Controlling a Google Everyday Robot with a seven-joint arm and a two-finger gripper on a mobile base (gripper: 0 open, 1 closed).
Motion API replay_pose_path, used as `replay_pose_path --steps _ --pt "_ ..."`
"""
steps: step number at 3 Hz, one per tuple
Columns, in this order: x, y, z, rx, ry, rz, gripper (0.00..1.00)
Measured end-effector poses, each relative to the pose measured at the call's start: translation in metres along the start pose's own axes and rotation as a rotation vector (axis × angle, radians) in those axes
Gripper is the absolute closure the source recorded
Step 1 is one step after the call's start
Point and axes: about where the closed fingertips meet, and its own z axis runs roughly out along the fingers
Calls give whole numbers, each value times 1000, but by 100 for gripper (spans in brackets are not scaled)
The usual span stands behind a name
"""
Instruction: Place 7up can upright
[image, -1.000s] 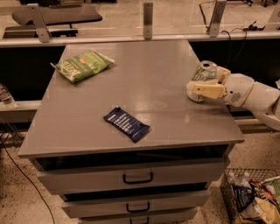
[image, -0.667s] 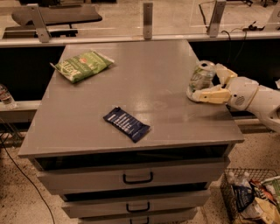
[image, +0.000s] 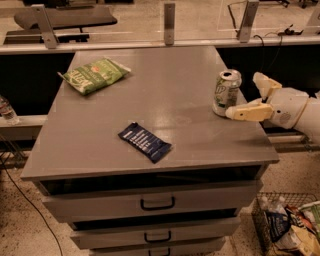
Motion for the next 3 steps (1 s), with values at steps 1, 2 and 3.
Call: replay_pose_path --steps 1,2,3 --pt "-22 2 -16 8 76 -65 0" --pt "-57 6 -50 37 161 -138 0" --pt "-63 10 -50 32 170 -152 0"
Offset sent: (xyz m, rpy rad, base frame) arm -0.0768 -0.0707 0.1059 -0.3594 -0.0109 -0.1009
